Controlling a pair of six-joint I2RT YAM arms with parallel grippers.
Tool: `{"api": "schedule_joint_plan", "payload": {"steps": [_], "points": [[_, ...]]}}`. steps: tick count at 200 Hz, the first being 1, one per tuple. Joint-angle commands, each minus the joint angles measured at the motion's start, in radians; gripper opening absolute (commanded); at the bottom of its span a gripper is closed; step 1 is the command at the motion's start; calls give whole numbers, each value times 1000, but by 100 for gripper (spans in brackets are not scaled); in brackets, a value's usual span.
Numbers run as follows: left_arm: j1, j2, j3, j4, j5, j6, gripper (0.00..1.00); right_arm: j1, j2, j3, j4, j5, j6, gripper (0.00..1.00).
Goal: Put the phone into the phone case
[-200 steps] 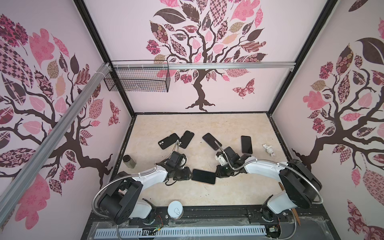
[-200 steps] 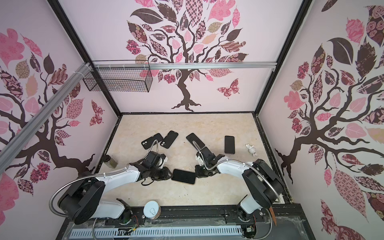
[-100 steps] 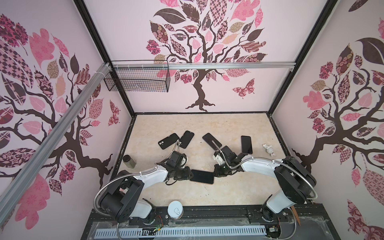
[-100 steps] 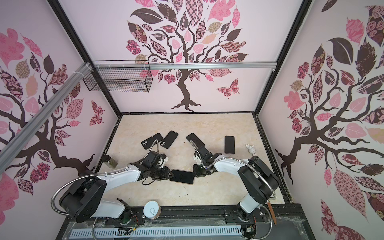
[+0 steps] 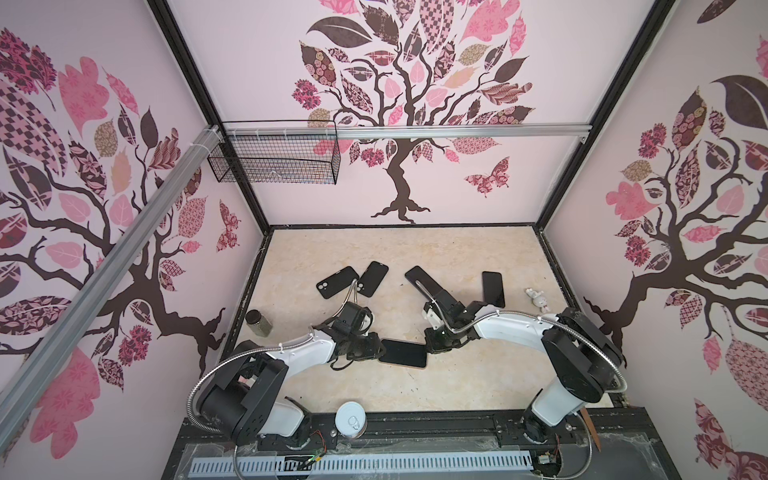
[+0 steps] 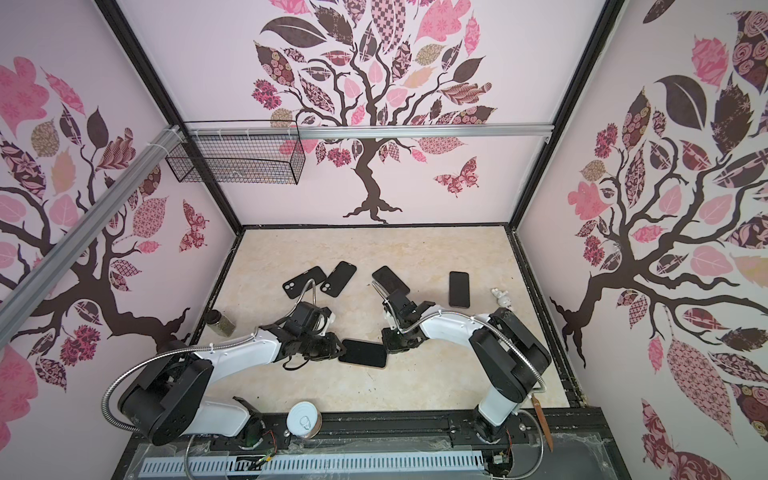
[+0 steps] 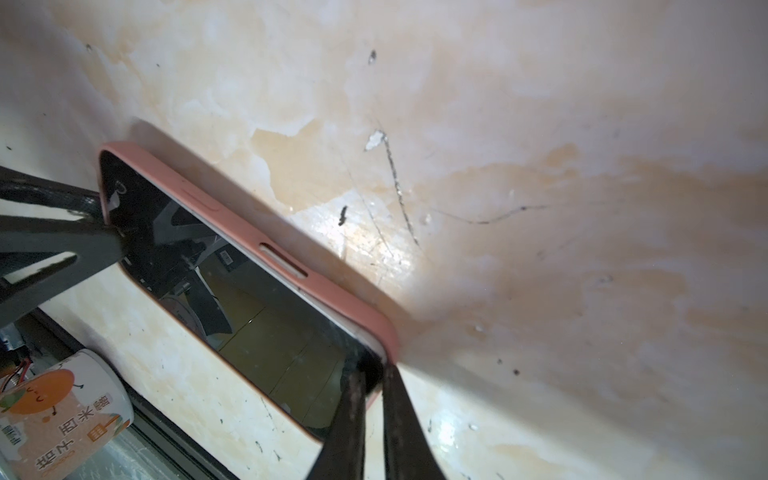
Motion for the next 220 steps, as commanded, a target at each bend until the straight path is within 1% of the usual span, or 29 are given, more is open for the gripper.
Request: {"api": "schedule_joint_plan", "payload": {"steps": [1, 53, 91, 123, 161, 220], "points": [[-8, 18, -23, 75, 25, -1, 30, 60, 170, -57, 99, 31, -4, 12], [-9, 17, -25, 75, 22, -2, 29, 67, 225, -52, 82, 78, -12, 12], [-10, 19, -21, 69, 14, -3, 29, 76, 237, -40, 41, 132, -18, 12], [-8, 25, -12, 64, 11, 2, 29, 84, 230, -31, 14, 156, -22, 13], [-10, 28, -6, 55, -1, 1, 29, 95, 256, -6, -14, 187, -33, 13], [-9, 23, -12, 36, -32, 1, 29, 118, 293, 13, -43, 234, -35, 16]]}}
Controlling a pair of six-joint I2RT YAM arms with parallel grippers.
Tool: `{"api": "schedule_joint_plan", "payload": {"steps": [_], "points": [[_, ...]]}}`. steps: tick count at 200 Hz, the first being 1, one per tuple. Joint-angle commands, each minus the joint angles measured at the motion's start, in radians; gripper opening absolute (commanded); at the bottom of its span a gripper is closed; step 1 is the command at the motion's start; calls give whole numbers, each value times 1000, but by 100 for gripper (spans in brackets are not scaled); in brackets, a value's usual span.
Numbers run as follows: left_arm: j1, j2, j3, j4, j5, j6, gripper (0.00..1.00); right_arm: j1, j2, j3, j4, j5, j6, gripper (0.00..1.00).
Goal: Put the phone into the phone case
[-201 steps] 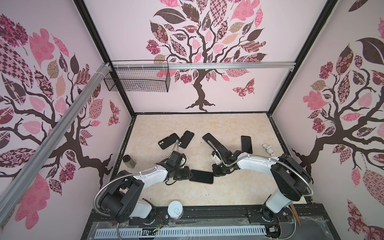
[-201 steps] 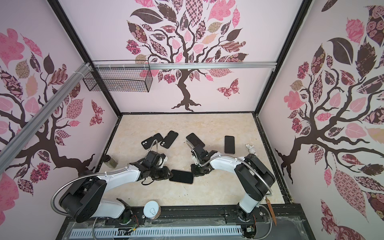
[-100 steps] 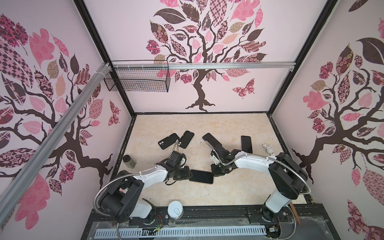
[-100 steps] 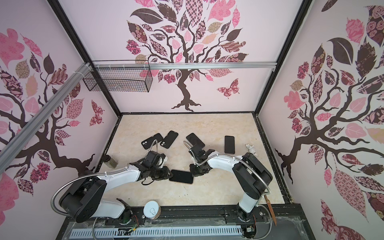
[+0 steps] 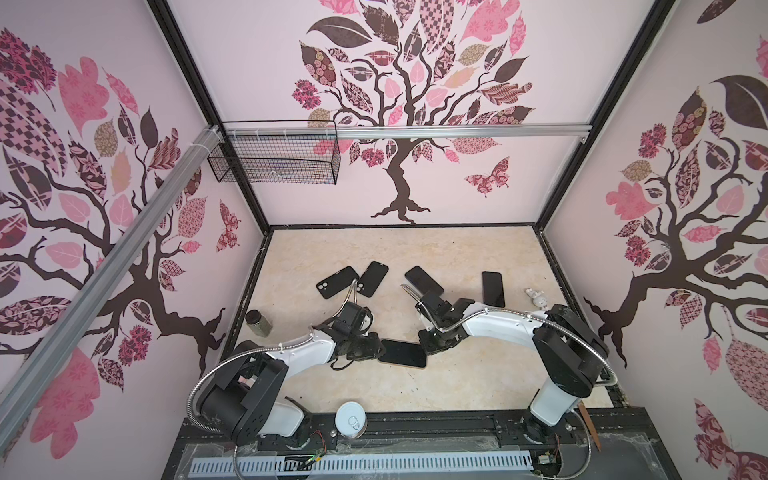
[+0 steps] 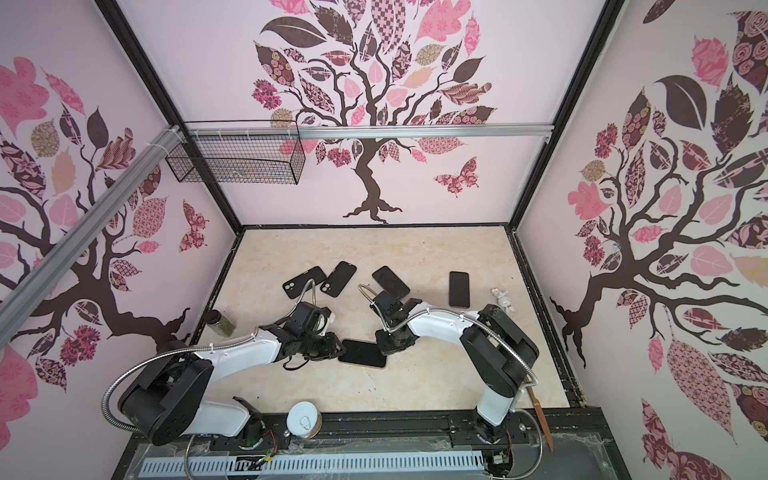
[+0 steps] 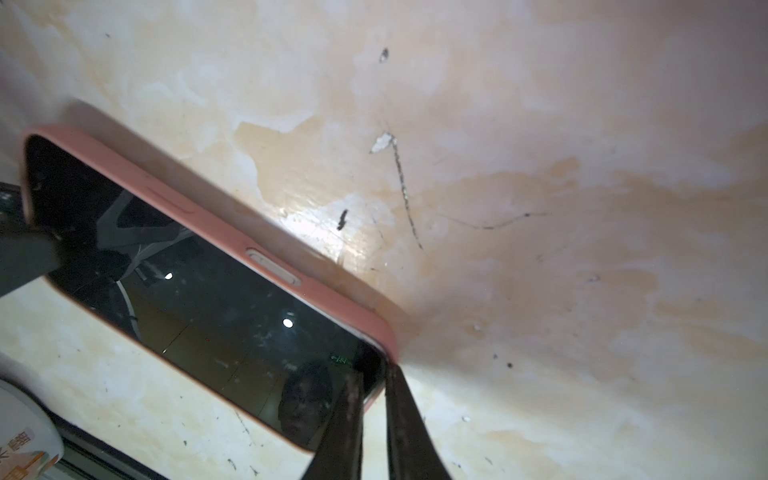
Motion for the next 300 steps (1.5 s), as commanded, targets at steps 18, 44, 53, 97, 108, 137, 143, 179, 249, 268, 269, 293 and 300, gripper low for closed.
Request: {"api": "schedule_joint_plan", "payload": {"steps": [18, 44, 53, 97, 108, 137, 143, 179, 249, 268, 269, 293, 300], "points": [[-9, 15, -16, 31, -44, 0, 29, 43, 228, -85, 78, 86, -24, 16], [-9, 8, -23, 24, -69, -10, 29, 53, 236, -69, 39, 121, -35, 16], [-10, 8, -24, 23, -77, -11, 29, 56, 241, -64, 29, 130, -39, 16], [-9, -2, -30, 6, -108, -12, 29, 64, 264, -62, 23, 130, -44, 16], [-9, -6, -32, 0, -120, -13, 30, 66, 272, -61, 21, 132, -44, 16], [-9, -15, -33, -23, -158, -12, 29, 71, 280, -55, 8, 148, -47, 17], [-10, -18, -35, -27, -164, -12, 30, 71, 281, -52, 3, 152, -49, 18], [-9, -35, -32, -56, -199, -10, 30, 72, 275, -42, -17, 169, -56, 20], [-8, -89, -28, -89, -197, -10, 30, 72, 146, -36, -15, 116, -85, 24], [-3, -120, -23, -111, -201, -8, 30, 67, 87, 6, -40, 106, -113, 30], [-2, -122, -23, -113, -202, -7, 30, 67, 84, 9, -41, 106, -115, 30], [13, -175, -24, -140, -220, -14, 36, 60, 22, 70, -64, 88, -189, 48], [23, -191, -25, -153, -230, -15, 37, 60, 4, 79, -60, 75, -225, 56]]}}
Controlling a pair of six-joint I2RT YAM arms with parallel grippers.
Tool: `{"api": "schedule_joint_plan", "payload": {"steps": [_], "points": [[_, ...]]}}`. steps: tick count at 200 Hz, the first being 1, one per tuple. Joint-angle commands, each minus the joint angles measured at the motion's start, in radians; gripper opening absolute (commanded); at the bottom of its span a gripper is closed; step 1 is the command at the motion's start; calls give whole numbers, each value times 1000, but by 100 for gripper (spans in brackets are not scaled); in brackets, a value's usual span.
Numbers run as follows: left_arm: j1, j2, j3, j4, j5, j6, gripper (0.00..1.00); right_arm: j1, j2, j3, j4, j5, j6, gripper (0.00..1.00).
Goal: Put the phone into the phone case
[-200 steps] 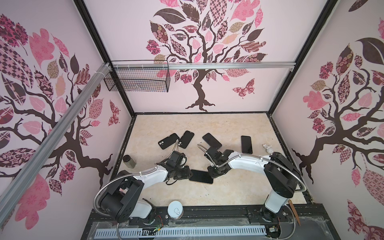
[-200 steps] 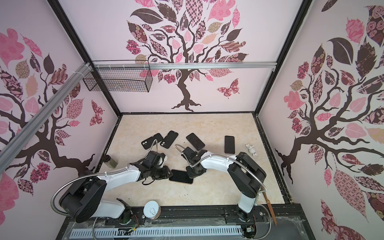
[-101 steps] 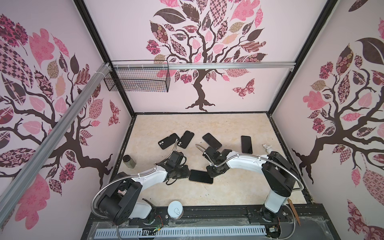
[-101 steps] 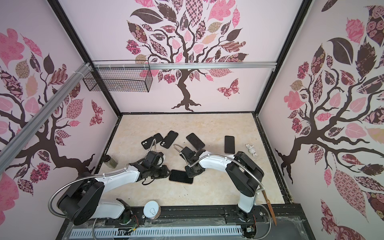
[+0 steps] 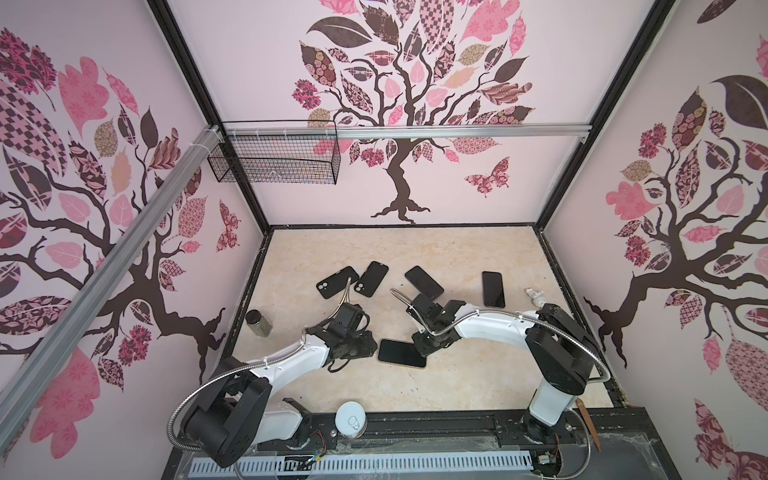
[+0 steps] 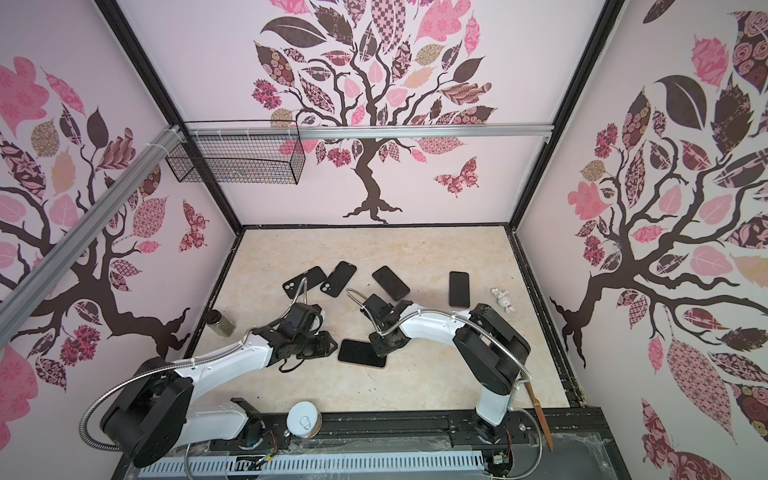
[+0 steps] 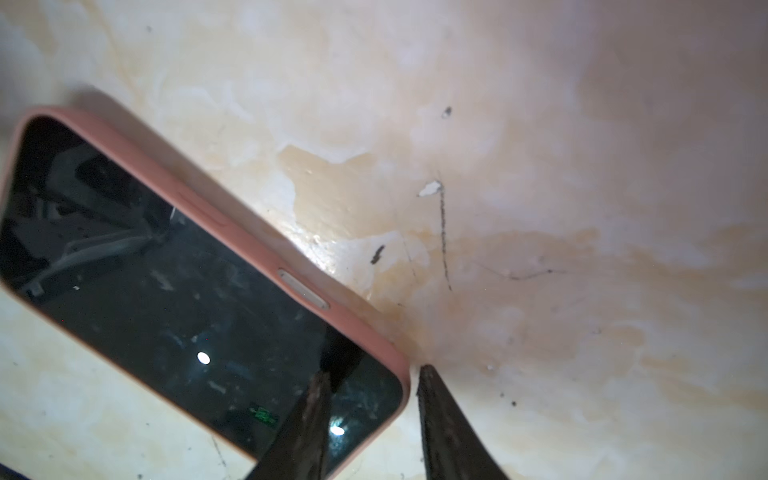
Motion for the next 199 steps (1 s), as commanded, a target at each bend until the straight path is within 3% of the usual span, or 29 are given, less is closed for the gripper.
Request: {"api": "schedule_joint_plan", "payload": {"steps": [1, 40, 70, 118, 143, 199], "points": [[24, -57, -20, -44, -41, 2, 37, 3, -18, 15, -48, -25, -109, 57], [93, -202, -63, -74, -93, -28, 52, 3, -80, 22, -20, -85, -350, 85], [115, -305, -81, -124, -182, -57, 63, 9, -113, 8, 22, -120, -446, 99], [121, -423, -81, -216, -344, -100, 72, 32, -58, 30, 29, -185, -610, 100], [123, -474, -97, -233, -384, -113, 81, 51, -30, 46, 25, -170, -648, 100], [125, -503, -113, -244, -415, -140, 82, 129, 51, 75, 7, -59, -691, 100]]}}
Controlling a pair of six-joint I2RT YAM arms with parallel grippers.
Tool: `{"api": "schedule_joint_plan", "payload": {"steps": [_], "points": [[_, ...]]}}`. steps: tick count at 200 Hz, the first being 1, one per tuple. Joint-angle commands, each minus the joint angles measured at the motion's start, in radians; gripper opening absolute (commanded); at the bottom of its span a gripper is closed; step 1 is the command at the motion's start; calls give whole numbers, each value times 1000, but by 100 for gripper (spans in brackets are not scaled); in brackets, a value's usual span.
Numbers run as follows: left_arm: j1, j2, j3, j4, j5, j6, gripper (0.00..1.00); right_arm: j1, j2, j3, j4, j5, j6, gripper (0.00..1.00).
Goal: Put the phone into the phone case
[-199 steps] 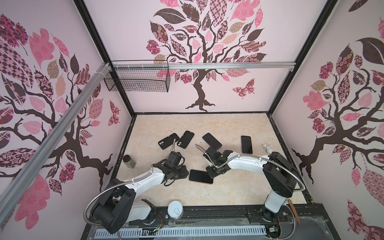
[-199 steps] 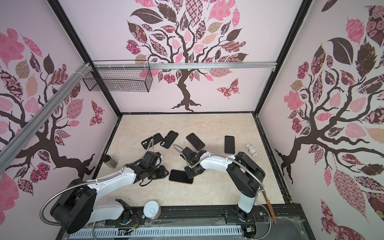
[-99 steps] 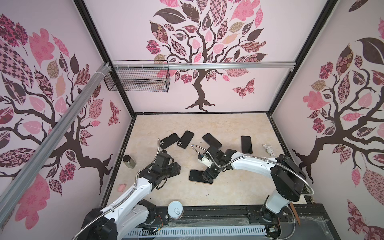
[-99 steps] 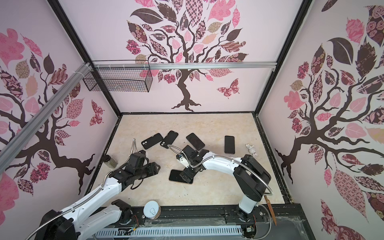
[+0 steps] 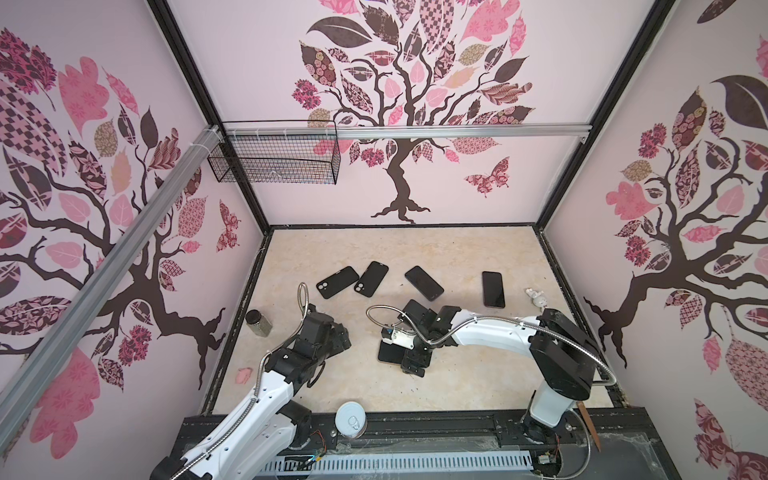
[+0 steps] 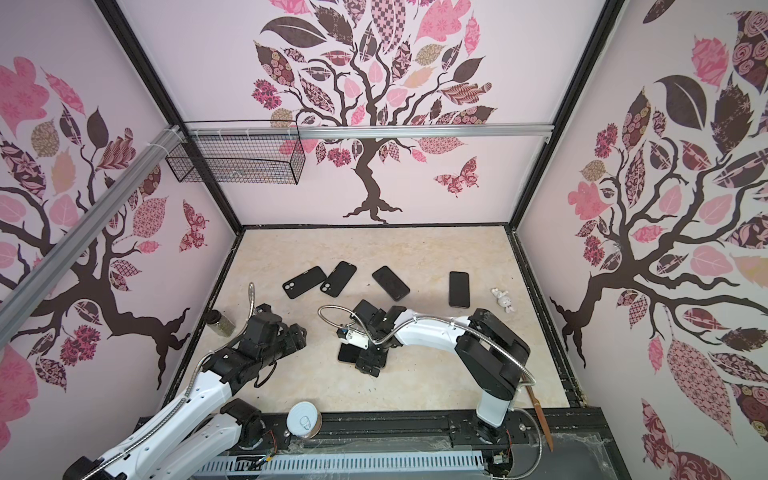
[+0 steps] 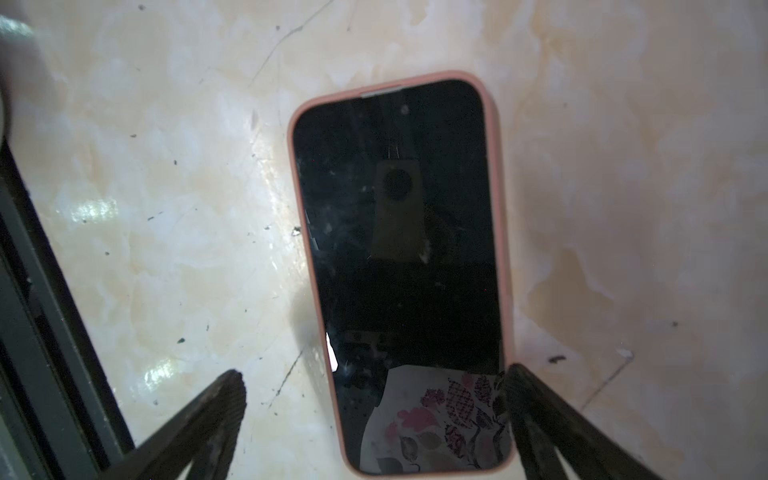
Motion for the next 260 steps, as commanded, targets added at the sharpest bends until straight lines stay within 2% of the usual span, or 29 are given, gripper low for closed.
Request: {"api": "schedule_joint_plan", "payload": {"steps": [1, 94, 148, 193, 218, 260], "points": [[6, -15, -26, -12, -41, -19, 82, 25, 60, 46, -28, 62, -44, 100], [7, -150, -50, -63, -95, -41, 81, 35, 162, 95, -75, 149, 17, 93], [7, -154, -51, -70, -88, -38, 81, 36, 189, 112, -78, 226, 35, 94], [7, -167, -51, -76, -83, -31, 81, 35, 214, 149, -118, 234, 39, 92], [7, -174, -50, -77, -83, -28, 81, 35, 232, 161, -142, 211, 51, 87], [7, -183, -49, -80, -80, -25, 81, 31, 244, 147, -124, 185, 146, 69]]}}
